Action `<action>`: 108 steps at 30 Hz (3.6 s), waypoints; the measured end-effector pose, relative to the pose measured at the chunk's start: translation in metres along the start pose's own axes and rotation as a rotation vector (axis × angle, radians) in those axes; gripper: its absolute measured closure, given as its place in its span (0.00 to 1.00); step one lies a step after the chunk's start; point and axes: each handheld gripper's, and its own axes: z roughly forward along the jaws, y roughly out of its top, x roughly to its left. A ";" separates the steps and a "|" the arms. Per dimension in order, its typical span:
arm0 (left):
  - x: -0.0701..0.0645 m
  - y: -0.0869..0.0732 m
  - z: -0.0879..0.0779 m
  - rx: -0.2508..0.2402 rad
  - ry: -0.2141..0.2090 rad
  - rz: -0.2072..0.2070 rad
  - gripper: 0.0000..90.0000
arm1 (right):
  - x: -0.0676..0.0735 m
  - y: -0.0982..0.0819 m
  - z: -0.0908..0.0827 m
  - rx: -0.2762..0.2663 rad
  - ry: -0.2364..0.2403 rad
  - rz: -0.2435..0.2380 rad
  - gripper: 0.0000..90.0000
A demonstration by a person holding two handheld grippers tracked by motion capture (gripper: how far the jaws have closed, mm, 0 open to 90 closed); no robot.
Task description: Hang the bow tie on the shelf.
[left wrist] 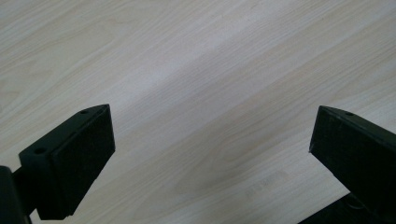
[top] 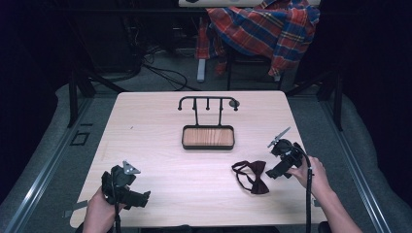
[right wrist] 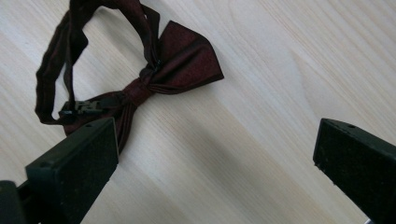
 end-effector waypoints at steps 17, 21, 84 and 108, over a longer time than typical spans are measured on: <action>-0.001 0.001 0.002 0.017 0.003 0.015 0.00 | 0.029 0.023 0.001 -0.075 0.017 -0.125 0.19; -0.001 0.001 0.002 0.018 0.005 0.015 0.00 | 0.033 0.033 0.010 -0.093 0.008 -0.128 0.35; 0.002 -0.001 0.000 0.010 -0.009 0.008 0.00 | 0.045 0.051 0.035 -0.035 -0.035 -0.146 0.97; 0.001 0.000 0.000 0.011 -0.008 0.009 0.00 | 0.040 0.051 0.013 -0.113 -0.076 -0.096 0.97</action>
